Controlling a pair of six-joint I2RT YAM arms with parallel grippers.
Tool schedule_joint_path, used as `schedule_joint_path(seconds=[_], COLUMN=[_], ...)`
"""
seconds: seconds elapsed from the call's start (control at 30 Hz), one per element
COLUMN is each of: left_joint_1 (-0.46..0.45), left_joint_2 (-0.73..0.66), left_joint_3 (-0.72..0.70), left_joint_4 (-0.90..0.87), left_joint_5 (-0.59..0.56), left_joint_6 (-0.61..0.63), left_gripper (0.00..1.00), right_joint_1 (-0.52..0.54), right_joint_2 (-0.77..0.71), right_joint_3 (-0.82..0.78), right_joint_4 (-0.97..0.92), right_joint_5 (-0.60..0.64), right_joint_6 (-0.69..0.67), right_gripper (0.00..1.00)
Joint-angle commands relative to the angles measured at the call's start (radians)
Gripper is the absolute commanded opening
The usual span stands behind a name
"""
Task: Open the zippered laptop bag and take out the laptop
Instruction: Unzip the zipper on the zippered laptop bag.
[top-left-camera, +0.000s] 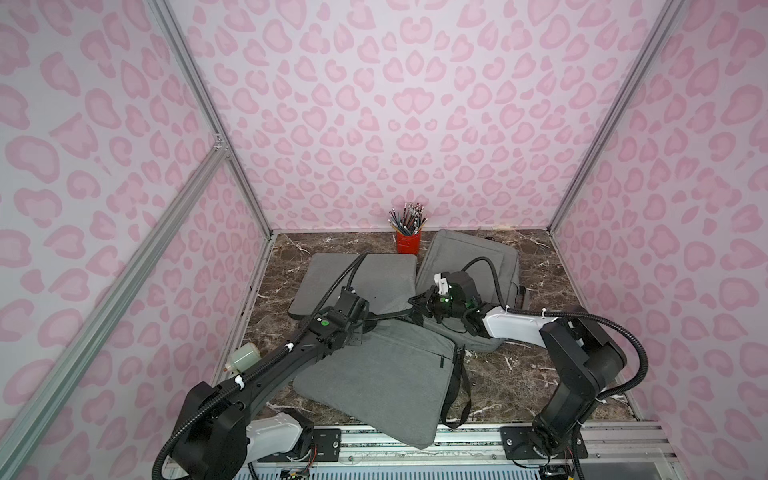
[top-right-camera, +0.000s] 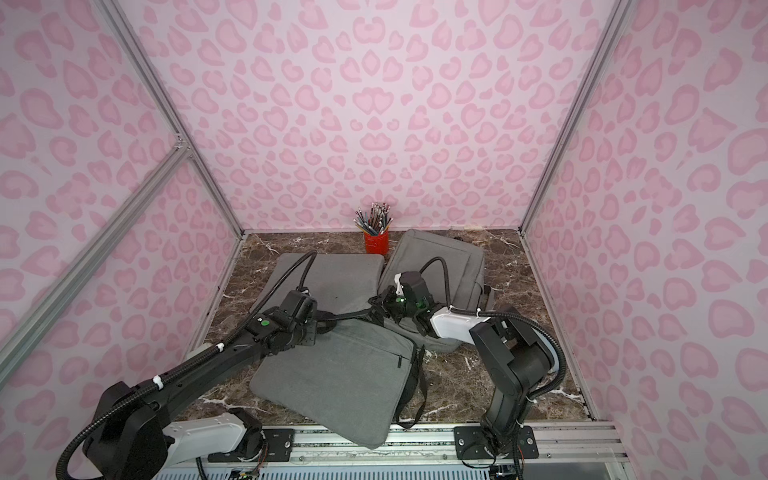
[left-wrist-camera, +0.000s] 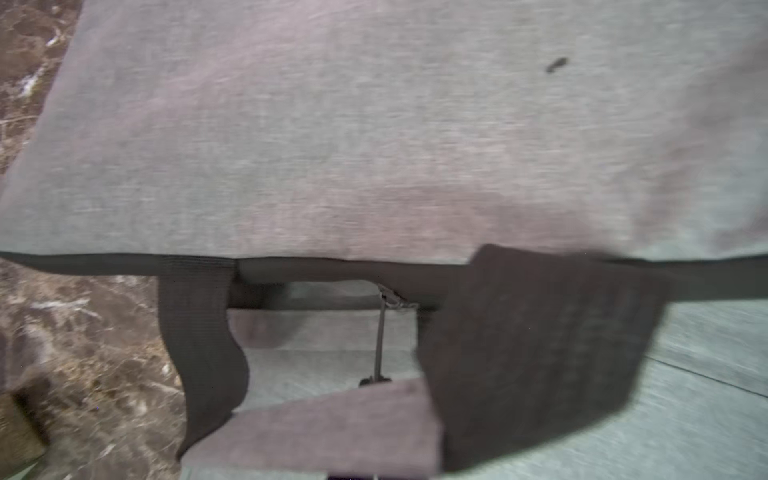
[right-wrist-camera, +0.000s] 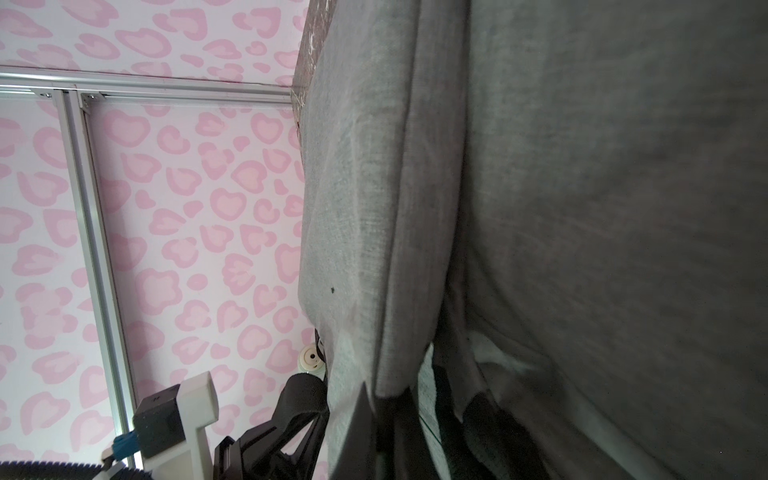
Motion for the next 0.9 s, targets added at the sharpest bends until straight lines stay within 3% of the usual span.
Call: schedule_joint_path(seconds=[0.0, 0.23, 0.67, 0.87], left_joint_1=[0.038, 0.166, 0.485, 0.565], left_joint_2=[0.003, 0.006, 0.031, 0.081], left_joint_3=[0.012, 0.024, 0.083, 0.113], left_joint_4=[-0.056, -0.012, 0.022, 0.022], left_joint_5=[-0.079, -0.079, 0.012, 0.018], left_joint_6=[0.027, 0.08, 0.101, 0.11], left_gripper=[0.02, 0.01, 0.02, 0.02], right_joint_1=[-0.015, -0.038, -0.064, -0.066], right_joint_2=[-0.007, -0.012, 0.012, 0.023], right_joint_3=[0.004, 0.006, 0.048, 0.054], right_joint_4=[0.021, 0.011, -0.016, -0.014], right_joint_5=[0.052, 0.021, -0.031, -0.055], right_joint_6=[-0.021, -0.041, -0.095, -0.113], right_gripper=[0.0, 0.0, 0.0, 0.0])
